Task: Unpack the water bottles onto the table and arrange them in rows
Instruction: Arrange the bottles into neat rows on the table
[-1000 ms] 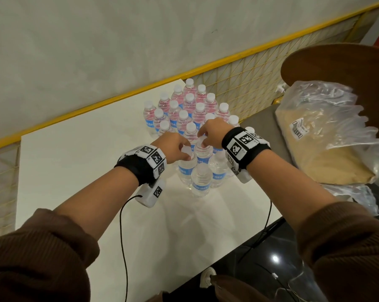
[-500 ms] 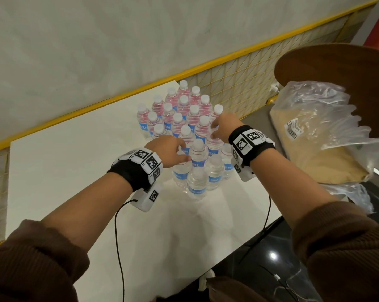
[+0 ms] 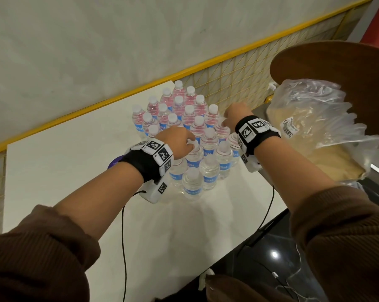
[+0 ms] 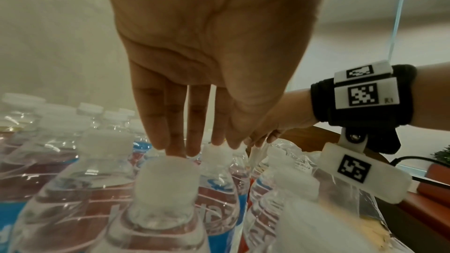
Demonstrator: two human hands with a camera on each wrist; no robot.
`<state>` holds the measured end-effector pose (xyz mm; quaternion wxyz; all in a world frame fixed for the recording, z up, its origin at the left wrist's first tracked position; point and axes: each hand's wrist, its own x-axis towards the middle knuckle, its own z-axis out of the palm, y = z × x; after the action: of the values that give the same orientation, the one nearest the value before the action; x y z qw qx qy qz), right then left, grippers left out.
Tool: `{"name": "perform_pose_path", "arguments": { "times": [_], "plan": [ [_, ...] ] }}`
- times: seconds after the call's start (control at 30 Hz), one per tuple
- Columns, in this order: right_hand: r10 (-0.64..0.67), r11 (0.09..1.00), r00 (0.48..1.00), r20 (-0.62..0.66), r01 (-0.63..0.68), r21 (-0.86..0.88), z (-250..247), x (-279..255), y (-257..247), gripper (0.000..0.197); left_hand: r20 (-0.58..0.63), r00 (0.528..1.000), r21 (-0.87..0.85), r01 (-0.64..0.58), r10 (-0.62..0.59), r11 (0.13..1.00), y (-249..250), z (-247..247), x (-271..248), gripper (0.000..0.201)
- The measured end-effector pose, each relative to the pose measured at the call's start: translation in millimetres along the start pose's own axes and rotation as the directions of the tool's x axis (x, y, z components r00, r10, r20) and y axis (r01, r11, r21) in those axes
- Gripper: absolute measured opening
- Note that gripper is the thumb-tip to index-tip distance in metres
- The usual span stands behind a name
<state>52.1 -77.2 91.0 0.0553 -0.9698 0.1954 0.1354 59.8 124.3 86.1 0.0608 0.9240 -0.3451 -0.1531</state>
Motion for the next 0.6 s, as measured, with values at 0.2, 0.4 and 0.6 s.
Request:
{"name": "perform_pose_path", "arguments": {
  "times": [0.2,0.4,0.6],
  "plan": [
    [-0.005,0.999,1.000,0.004,0.005,-0.032,-2.1,7.4,-2.9,0.043,-0.121,0.991,-0.030,0.056,-0.059,0.998,-16.5,-2.4,-4.9,0.038],
    [-0.004,1.000,1.000,-0.008,0.004,-0.003,-3.3,5.2,-1.9,0.040,-0.195,0.966,-0.100,0.154,-0.171,0.983,-50.2,-1.6,-13.0,0.041],
    [-0.090,0.989,0.989,-0.115,0.102,0.105,-0.8,-17.5,-18.5,0.032,-0.128,0.949,-0.167,0.265,-0.287,0.950,-70.8,1.7,-20.0,0.052]
  ]
}}
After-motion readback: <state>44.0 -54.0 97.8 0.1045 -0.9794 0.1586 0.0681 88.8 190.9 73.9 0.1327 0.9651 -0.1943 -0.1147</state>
